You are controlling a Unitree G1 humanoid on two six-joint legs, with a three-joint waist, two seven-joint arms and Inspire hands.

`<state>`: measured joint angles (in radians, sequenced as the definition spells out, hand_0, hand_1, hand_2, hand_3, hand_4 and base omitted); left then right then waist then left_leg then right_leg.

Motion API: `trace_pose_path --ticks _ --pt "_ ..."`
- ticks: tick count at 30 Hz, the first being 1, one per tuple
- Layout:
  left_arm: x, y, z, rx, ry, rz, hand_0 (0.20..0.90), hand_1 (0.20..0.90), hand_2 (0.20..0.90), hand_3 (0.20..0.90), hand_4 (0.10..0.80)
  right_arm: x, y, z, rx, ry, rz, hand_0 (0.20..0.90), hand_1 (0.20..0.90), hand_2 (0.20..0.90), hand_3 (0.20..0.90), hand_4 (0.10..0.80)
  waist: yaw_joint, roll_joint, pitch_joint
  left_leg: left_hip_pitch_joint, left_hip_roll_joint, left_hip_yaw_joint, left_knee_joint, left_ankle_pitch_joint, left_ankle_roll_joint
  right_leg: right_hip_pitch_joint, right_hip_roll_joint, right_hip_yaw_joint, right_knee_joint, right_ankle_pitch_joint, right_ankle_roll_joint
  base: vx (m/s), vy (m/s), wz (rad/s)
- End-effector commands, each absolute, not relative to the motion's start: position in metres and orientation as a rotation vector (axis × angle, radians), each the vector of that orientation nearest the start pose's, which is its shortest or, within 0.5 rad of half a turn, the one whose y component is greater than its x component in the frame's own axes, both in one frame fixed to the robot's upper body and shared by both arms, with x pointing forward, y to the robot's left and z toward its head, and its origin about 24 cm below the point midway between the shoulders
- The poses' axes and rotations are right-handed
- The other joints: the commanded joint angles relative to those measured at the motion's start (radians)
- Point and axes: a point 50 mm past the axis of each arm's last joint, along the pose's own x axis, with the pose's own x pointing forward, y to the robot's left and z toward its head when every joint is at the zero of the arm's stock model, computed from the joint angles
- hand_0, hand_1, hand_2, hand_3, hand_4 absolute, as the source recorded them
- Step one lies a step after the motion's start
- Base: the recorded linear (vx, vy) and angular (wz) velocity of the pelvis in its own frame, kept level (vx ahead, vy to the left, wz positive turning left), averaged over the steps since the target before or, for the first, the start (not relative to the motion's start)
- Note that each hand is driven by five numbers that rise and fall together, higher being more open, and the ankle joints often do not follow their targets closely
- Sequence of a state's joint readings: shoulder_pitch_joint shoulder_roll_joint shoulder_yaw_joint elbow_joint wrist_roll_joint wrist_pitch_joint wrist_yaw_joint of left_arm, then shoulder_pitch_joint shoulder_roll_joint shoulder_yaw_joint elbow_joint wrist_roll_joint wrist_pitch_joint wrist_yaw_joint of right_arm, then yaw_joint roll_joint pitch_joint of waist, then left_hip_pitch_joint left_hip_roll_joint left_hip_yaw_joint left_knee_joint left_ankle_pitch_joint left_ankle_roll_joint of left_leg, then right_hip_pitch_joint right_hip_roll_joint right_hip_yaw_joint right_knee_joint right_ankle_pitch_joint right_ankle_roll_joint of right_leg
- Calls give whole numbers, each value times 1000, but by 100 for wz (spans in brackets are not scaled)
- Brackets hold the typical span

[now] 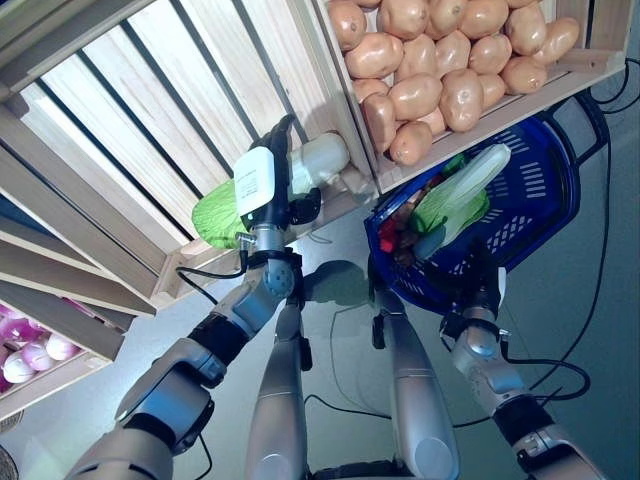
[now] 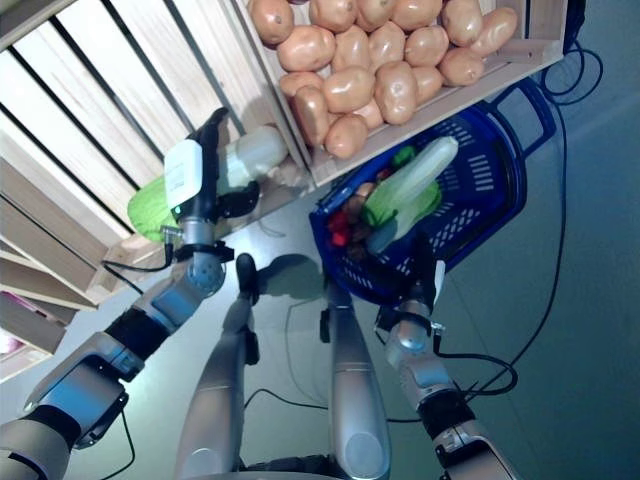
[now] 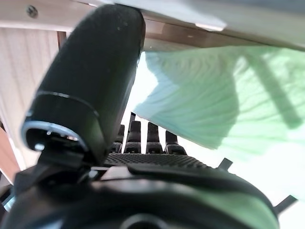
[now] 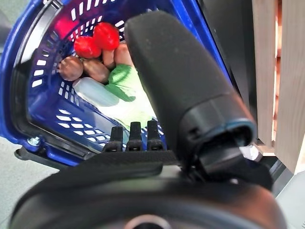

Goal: Put vegetables into the basket

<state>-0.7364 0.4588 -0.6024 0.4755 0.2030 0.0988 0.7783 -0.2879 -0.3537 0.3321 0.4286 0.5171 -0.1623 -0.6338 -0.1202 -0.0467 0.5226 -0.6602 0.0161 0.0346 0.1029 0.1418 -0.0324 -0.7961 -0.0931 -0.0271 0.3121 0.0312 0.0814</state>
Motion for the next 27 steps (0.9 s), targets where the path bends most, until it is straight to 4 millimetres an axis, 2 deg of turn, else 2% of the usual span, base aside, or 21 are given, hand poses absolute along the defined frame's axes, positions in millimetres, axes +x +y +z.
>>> trace_pose_path --ticks 1,8,16,27 --pt "363 133 166 827 -592 404 900 900 900 900 800 297 -196 42 7 13 -446 900 900 900 900 800 10 -20 -3 -60 -23 25 89 -53 -14 58 66 -51 -75 72 -8 0 0 0" --pt "370 143 167 862 -582 538 900 900 900 900 800 303 -189 46 -15 8 -425 900 900 900 900 800 1 -32 -3 -63 -17 26 93 -51 -19 55 72 -44 -72 71 -10 -1 1 -2" --pt "371 162 187 970 -777 753 900 900 900 900 800 304 -191 48 -19 7 -428 900 900 900 900 800 -13 -55 -3 -72 -9 25 108 -53 -28 47 76 -41 -70 74 -10 -1 -11 -5" --pt "371 172 165 961 -704 812 900 900 900 900 800 303 -178 46 -12 9 -397 900 900 900 900 800 -16 -74 -3 -86 0 22 97 -50 -34 31 81 -49 -75 77 -7 -7 -7 -2"
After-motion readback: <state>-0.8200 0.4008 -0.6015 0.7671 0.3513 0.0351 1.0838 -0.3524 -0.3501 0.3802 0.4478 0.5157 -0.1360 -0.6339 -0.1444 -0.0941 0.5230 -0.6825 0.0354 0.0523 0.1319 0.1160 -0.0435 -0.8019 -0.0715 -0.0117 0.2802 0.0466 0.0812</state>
